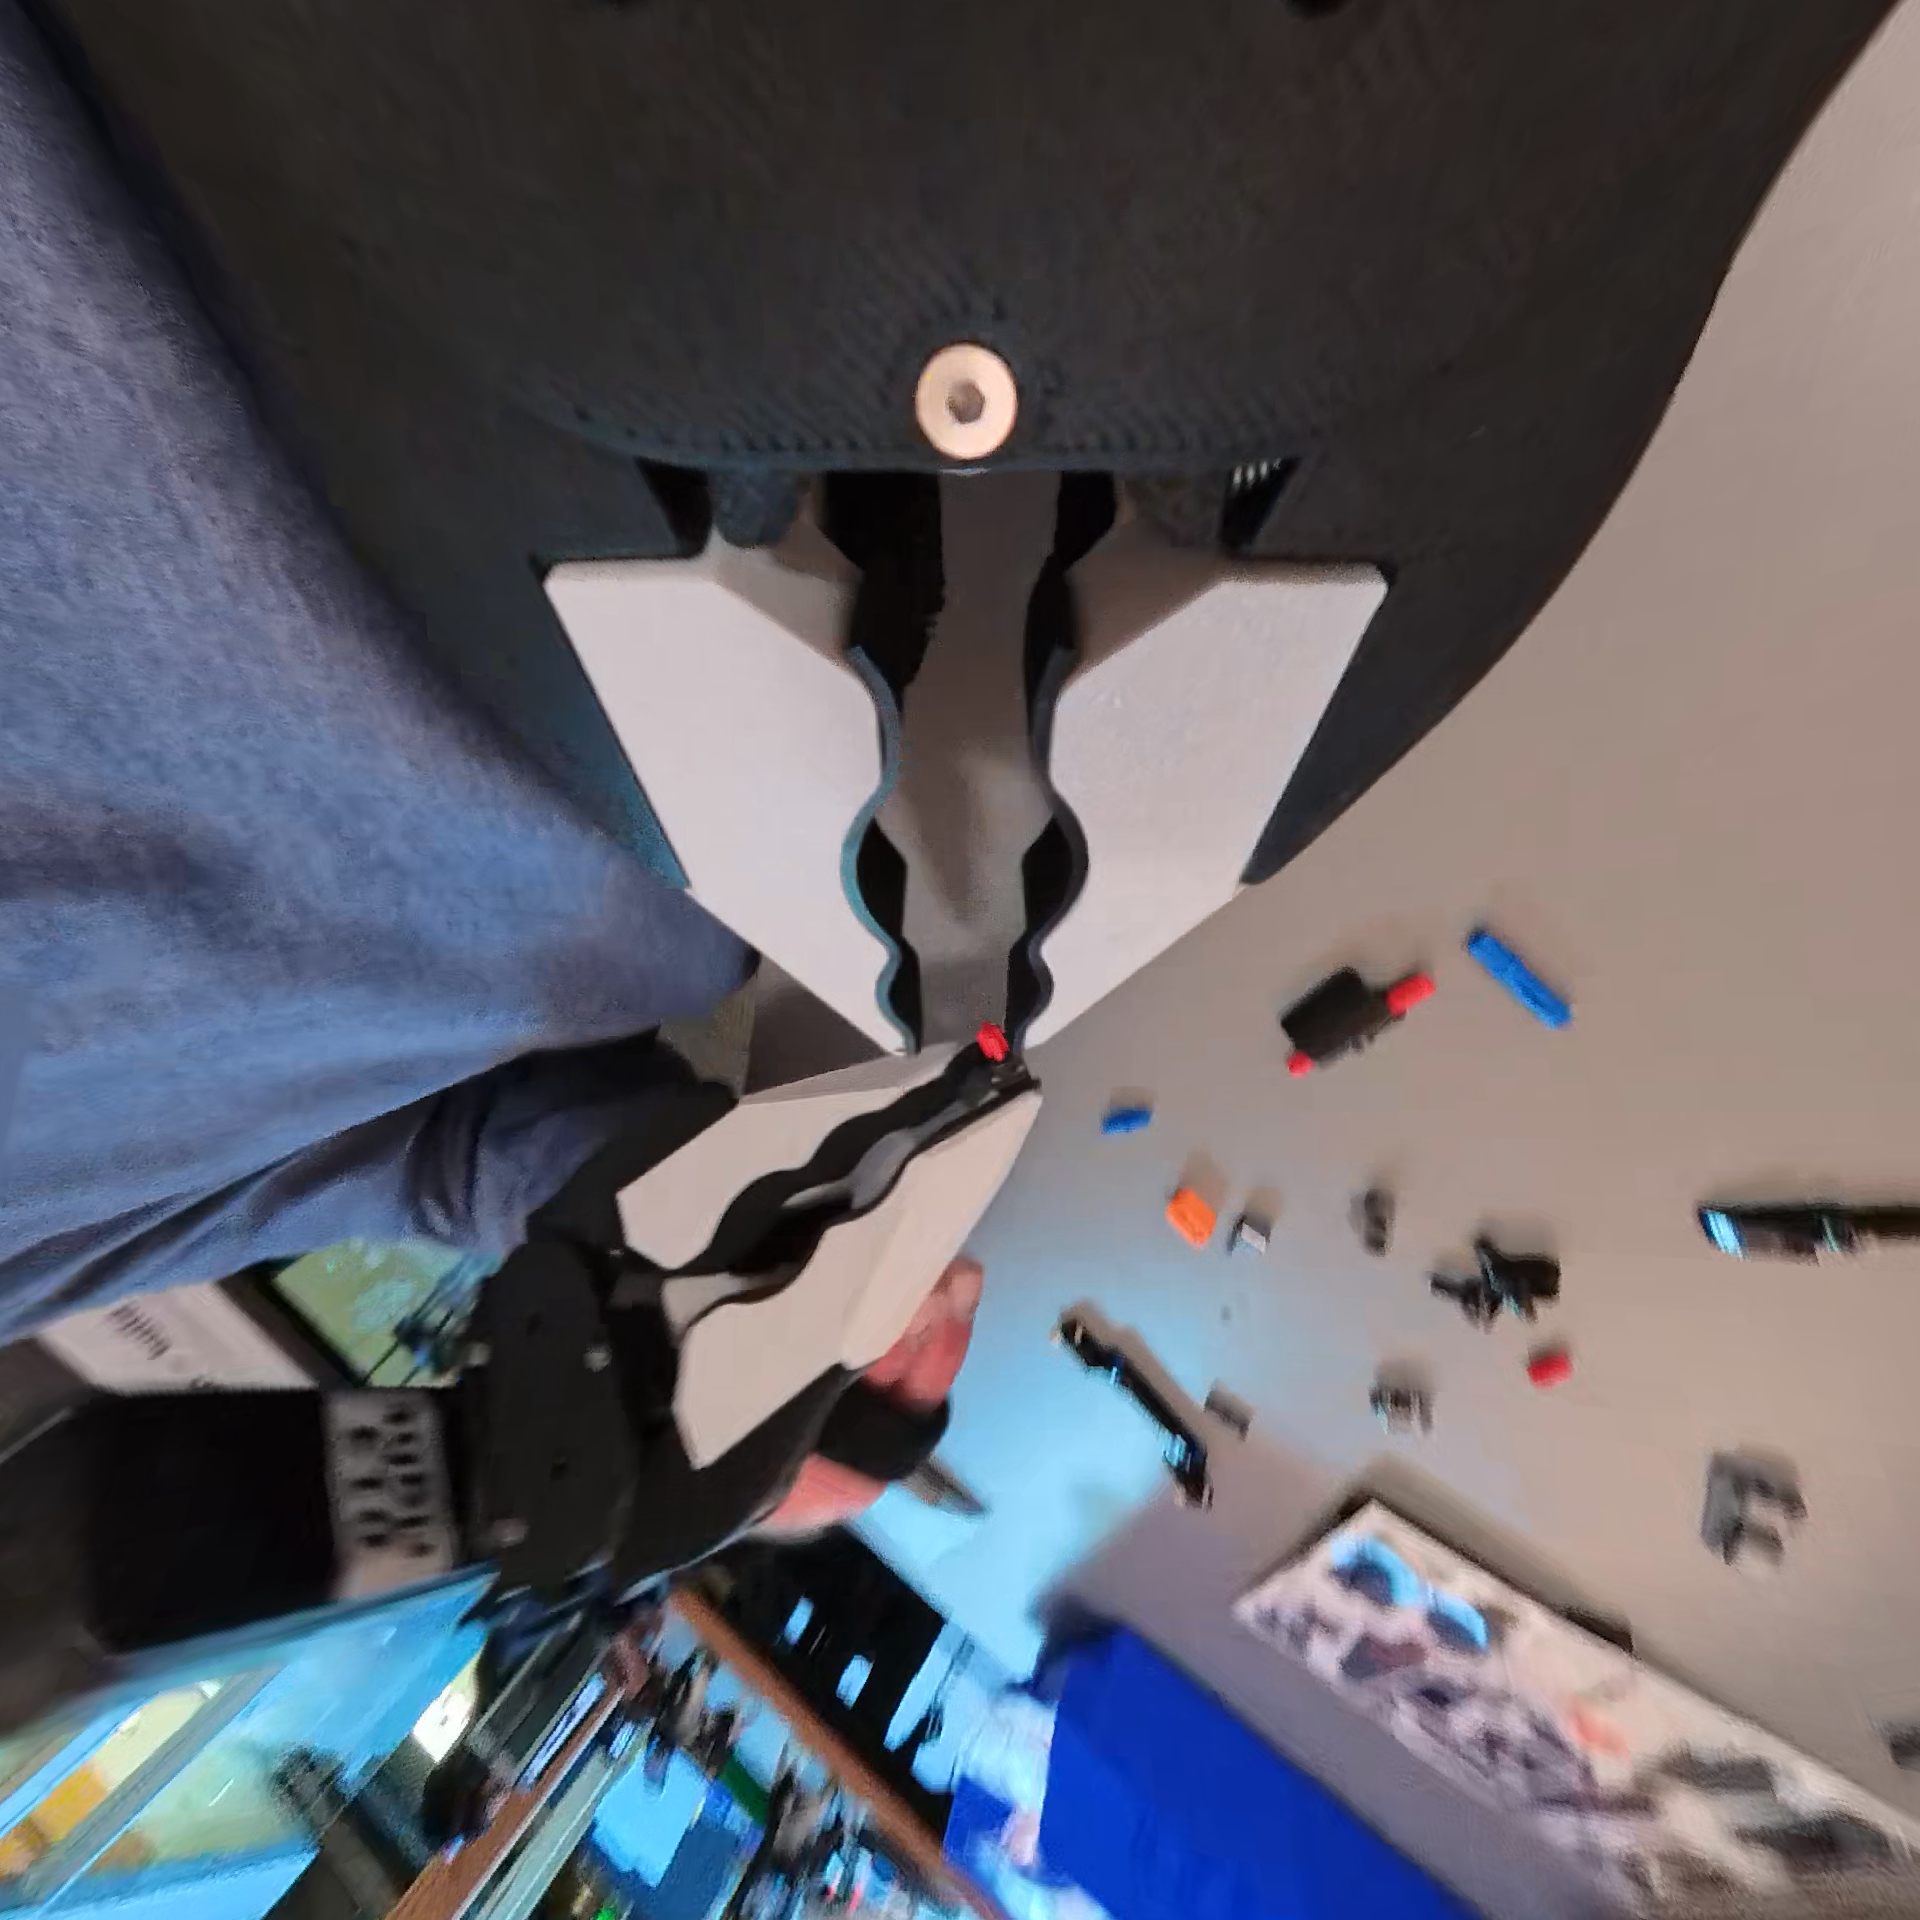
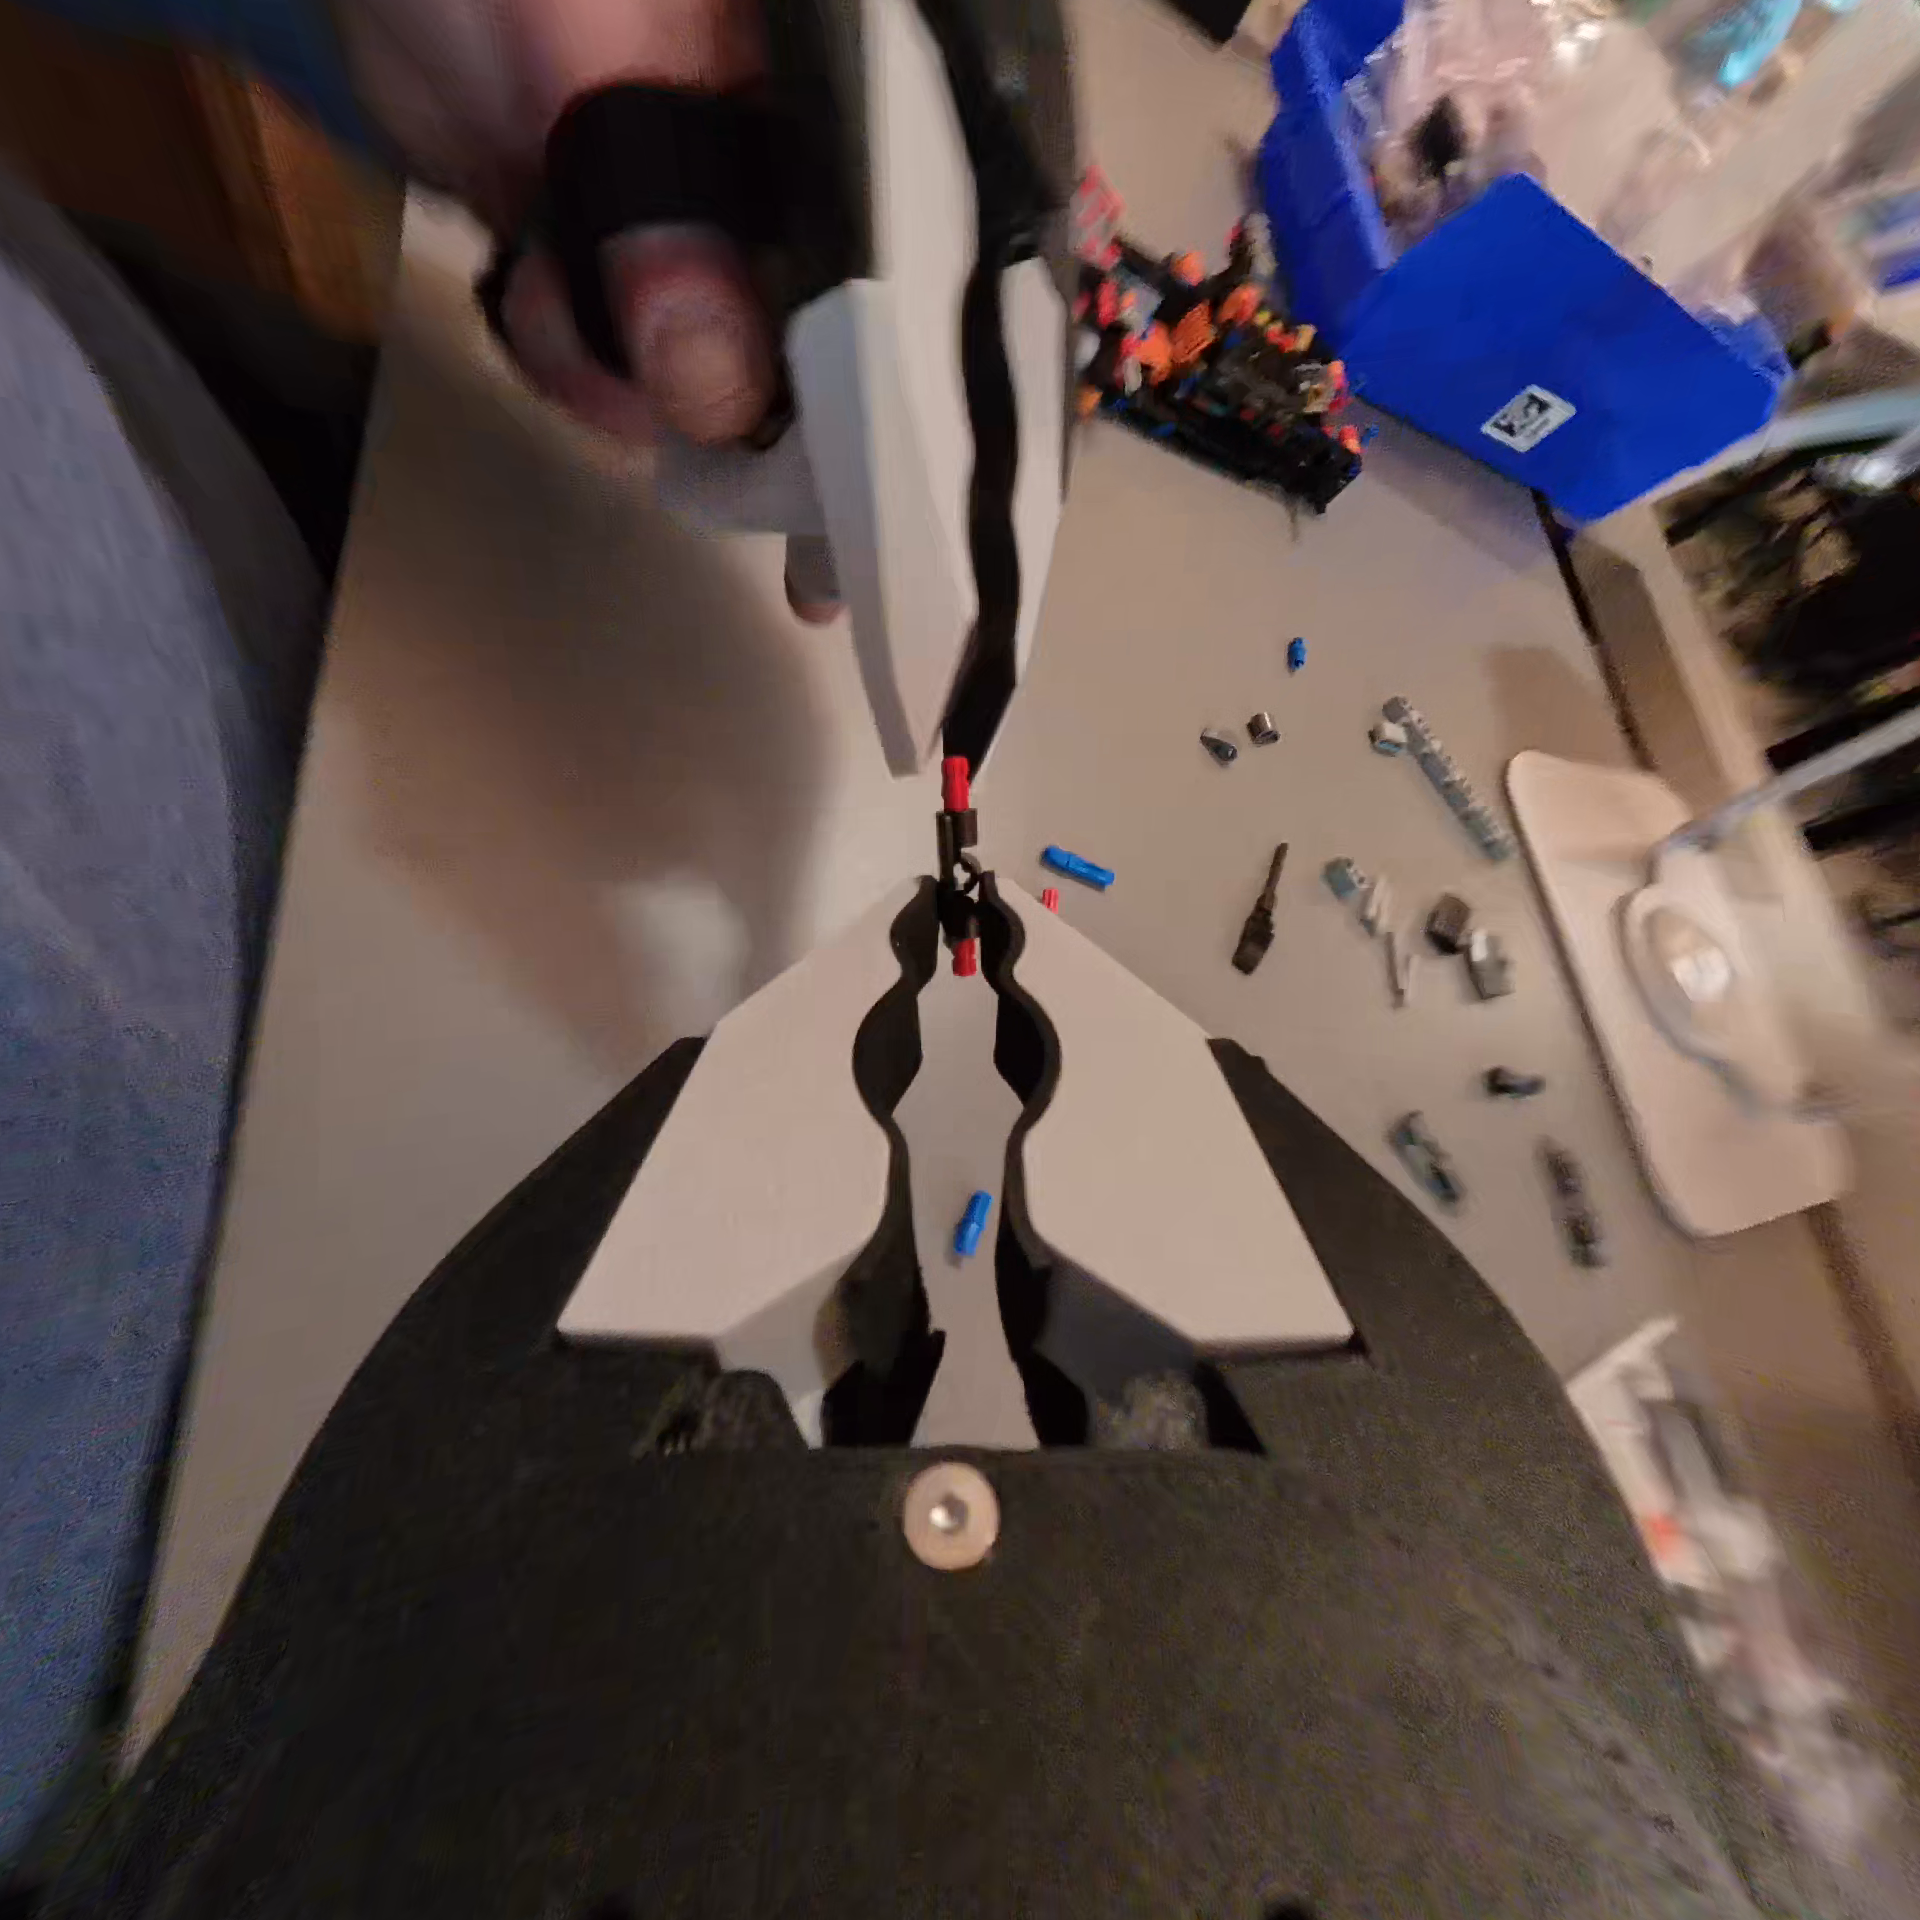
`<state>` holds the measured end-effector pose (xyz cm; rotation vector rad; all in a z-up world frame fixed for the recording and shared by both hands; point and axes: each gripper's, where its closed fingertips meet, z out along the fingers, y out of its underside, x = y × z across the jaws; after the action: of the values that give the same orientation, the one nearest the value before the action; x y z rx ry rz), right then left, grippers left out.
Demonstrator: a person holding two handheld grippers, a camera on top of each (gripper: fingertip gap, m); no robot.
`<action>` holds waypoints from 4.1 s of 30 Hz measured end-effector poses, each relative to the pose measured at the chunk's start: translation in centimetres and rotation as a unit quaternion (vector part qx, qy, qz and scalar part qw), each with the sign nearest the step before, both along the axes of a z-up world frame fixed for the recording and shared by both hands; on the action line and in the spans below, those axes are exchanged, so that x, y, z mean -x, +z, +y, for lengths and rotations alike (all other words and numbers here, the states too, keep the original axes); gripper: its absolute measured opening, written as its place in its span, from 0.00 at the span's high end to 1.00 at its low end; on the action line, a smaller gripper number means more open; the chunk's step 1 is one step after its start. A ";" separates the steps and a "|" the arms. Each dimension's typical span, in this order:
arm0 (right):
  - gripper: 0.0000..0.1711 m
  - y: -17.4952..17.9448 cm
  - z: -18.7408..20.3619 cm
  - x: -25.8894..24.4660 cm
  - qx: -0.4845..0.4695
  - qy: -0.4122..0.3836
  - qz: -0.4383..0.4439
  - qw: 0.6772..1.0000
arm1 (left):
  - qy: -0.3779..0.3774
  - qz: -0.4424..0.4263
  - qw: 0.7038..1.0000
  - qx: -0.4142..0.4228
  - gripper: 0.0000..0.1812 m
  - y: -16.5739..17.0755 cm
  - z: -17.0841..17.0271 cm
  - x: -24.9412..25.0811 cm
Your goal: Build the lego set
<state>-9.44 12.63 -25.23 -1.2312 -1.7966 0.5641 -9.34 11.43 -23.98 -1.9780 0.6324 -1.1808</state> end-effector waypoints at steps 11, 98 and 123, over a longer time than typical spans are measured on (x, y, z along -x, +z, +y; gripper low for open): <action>0.97 5.0 1.5 -0.3 0.539 -0.002 0.238 0.808 | 0.068 -0.085 0.991 -0.072 0.89 3.7 2.2 -0.8; 0.99 8.2 3.0 0.0 0.434 0.041 0.218 0.873 | -0.033 -0.047 0.997 -0.042 0.97 5.1 3.3 -1.1; 0.95 8.5 4.5 -1.0 0.334 0.008 0.244 0.910 | 0.033 -0.139 0.988 -0.062 0.96 6.3 5.1 -0.5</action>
<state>-8.42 17.14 -16.78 -1.3465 -1.2102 1.4414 -8.87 16.51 -17.64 -1.6790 0.4806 -1.3148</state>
